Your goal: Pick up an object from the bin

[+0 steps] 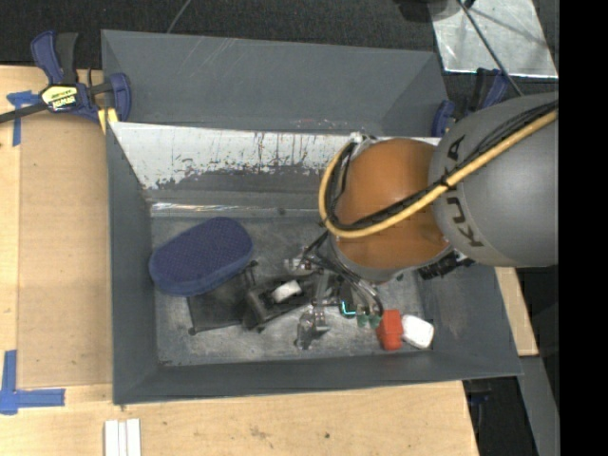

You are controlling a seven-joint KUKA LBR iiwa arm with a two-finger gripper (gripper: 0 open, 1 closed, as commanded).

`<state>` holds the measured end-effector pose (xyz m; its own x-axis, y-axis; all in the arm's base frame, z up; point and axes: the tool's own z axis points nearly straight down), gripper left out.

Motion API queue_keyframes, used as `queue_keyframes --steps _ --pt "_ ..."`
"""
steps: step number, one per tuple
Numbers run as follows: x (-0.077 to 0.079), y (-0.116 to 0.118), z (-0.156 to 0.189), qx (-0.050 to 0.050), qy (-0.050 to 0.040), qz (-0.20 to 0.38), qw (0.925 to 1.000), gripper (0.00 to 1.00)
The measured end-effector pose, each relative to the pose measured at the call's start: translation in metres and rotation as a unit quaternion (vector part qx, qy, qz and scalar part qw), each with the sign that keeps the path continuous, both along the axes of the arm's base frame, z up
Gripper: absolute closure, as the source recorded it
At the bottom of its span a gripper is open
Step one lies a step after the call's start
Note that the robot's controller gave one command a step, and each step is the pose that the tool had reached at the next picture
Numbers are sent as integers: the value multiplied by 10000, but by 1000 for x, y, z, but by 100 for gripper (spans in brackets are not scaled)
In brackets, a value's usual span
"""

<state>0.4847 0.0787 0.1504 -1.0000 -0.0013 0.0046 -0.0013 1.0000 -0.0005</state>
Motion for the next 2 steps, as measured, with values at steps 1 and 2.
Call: queue_keyframes --steps 1,2 --pt "61 -37 -76 -31 67 -539 9985 0" --pt "65 -34 -73 -8 -25 -544 9985 100"
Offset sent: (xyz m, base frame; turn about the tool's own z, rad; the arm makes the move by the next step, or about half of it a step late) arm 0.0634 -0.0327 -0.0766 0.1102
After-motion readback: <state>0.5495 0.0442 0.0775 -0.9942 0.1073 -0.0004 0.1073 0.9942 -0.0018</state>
